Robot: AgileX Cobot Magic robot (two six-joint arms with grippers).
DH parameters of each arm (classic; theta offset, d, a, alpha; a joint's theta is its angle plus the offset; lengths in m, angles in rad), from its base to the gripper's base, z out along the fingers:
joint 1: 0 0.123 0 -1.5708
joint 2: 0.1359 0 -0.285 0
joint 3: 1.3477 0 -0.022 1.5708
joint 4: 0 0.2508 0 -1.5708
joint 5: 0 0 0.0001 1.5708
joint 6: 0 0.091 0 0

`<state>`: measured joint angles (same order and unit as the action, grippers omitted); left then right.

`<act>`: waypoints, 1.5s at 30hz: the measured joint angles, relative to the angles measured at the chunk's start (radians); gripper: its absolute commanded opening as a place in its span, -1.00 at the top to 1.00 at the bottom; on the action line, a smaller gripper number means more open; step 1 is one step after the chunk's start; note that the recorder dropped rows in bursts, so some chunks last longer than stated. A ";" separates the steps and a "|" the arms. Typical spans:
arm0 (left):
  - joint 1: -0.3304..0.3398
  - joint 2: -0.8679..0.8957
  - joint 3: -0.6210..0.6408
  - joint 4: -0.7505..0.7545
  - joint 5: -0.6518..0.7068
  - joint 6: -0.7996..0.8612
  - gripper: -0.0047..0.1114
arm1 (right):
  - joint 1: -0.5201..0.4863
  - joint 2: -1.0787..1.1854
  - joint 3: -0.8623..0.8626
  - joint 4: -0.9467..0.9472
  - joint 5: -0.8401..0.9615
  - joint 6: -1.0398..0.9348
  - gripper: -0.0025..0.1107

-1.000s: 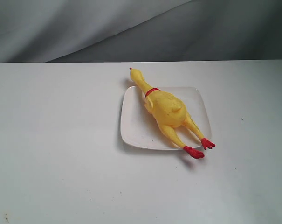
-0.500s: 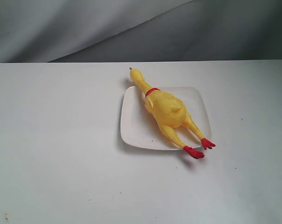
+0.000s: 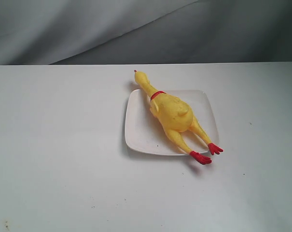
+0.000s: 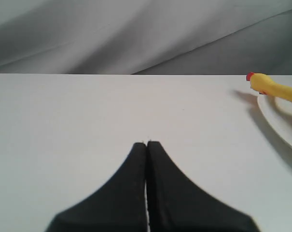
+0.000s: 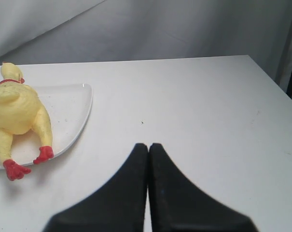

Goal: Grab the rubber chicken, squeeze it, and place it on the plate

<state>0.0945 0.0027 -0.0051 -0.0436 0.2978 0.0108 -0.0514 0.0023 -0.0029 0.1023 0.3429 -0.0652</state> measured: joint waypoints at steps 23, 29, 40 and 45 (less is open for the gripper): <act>0.000 0.000 0.000 -0.004 0.000 -0.053 0.92 | 0.000 0.000 0.000 0.000 0.000 0.000 0.96; 0.000 0.000 0.000 -0.004 0.000 -0.053 0.92 | 0.000 0.000 0.000 0.000 0.000 0.000 0.96; 0.000 0.000 0.000 -0.004 0.000 -0.053 0.92 | 0.000 0.000 0.000 0.000 0.000 0.000 0.96; 0.000 0.000 0.000 -0.004 0.000 -0.053 0.92 | 0.000 0.000 0.000 0.000 0.000 0.000 0.96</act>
<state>0.0945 0.0027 -0.0051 -0.0478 0.2978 -0.0425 -0.0514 0.0023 -0.0029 0.1023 0.3429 -0.0652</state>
